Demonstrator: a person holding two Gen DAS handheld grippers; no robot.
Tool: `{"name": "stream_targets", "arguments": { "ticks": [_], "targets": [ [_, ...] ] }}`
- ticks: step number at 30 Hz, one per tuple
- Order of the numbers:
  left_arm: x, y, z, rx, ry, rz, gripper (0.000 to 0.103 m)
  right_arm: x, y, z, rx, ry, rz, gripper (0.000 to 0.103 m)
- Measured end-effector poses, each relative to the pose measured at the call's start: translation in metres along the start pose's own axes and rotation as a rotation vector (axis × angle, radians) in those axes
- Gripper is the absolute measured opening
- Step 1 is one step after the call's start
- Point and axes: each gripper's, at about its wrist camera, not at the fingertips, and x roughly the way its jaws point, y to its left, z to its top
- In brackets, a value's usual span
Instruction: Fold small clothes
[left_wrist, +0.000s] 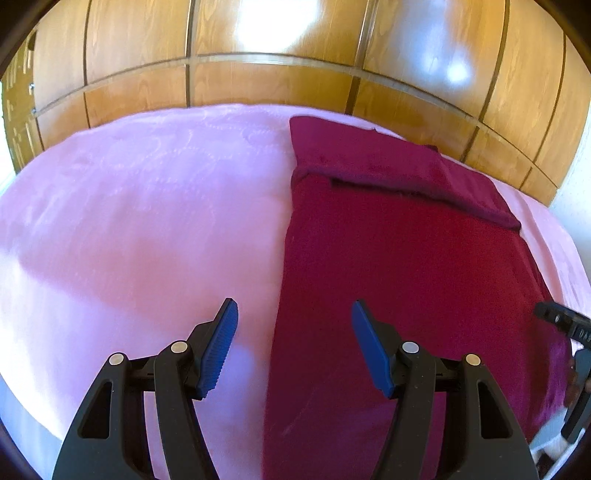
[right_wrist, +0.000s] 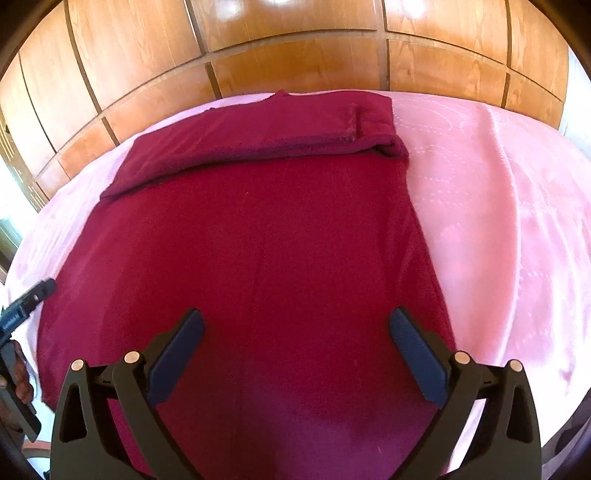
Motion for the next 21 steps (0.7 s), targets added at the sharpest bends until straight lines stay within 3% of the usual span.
{"name": "stream_targets", "arguments": {
  "ticks": [4,8,10,11,13,16,18,21],
  "targets": [
    [-0.01,0.008,-0.017,0.008,0.049,-0.058,0.062,-0.021,-0.014,-0.013,0.028,-0.02,-0.001,0.101],
    [-0.025,0.011,-0.032,0.04,0.094,-0.141,0.044,-0.039,-0.03,-0.029,0.053,-0.013,-0.016,0.1],
    [-0.029,0.01,-0.04,0.048,0.128,-0.186,0.04,-0.042,-0.038,-0.039,0.081,0.018,0.019,0.093],
    [-0.029,0.009,-0.045,0.052,0.142,-0.204,0.04,-0.042,-0.042,-0.044,0.087,0.04,0.024,0.083],
    [-0.03,0.006,-0.051,0.065,0.156,-0.205,0.037,-0.044,-0.046,-0.059,0.093,0.078,0.014,0.078],
    [-0.031,0.001,-0.055,0.094,0.166,-0.207,0.014,-0.049,-0.046,-0.077,0.062,0.127,-0.002,0.051],
    [-0.033,0.002,-0.052,0.084,0.167,-0.219,0.008,-0.053,-0.046,-0.082,0.067,0.155,0.031,0.013],
    [-0.045,0.005,-0.042,0.064,0.147,-0.273,0.007,-0.067,-0.045,-0.071,0.082,0.131,0.09,0.01]
  ]
}}
